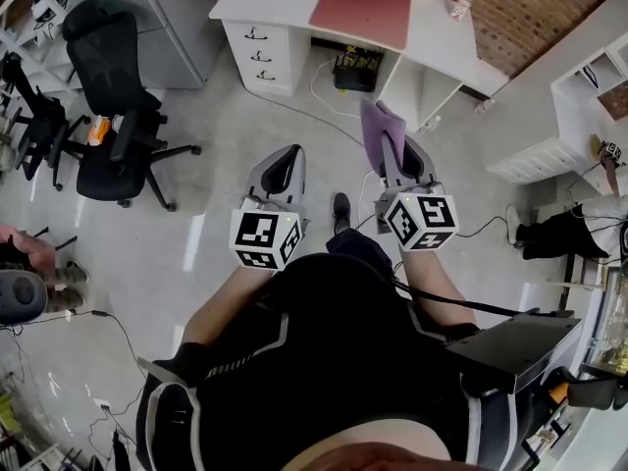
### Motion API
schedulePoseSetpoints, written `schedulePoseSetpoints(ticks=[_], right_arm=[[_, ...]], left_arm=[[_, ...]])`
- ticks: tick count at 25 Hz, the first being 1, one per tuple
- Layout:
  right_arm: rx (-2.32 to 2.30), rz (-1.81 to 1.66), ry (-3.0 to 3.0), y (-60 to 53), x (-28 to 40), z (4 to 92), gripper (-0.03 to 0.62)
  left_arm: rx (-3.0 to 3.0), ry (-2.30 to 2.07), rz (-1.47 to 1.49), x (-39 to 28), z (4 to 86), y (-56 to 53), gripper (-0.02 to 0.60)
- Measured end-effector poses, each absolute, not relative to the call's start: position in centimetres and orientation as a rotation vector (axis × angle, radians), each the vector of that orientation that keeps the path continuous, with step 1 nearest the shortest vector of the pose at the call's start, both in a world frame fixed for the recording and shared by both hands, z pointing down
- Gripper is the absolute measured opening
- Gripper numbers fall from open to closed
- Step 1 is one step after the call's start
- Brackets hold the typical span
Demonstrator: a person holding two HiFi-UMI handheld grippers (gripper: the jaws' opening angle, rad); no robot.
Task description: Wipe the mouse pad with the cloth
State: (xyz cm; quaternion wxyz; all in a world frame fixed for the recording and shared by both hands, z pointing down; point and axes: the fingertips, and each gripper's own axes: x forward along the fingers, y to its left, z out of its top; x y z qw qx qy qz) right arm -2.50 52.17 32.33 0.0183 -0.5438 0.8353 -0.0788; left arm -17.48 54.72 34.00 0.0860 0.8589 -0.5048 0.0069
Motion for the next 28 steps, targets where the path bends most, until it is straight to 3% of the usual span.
schedulePoseSetpoints(ticks=[28], right_arm=[[-1.486, -0.31, 2.719, 25.9, 4.5, 34.3, 0.058]], left_arm=[[2.436, -1.608, 0.19, -9.6, 35.4, 28.8, 0.0]])
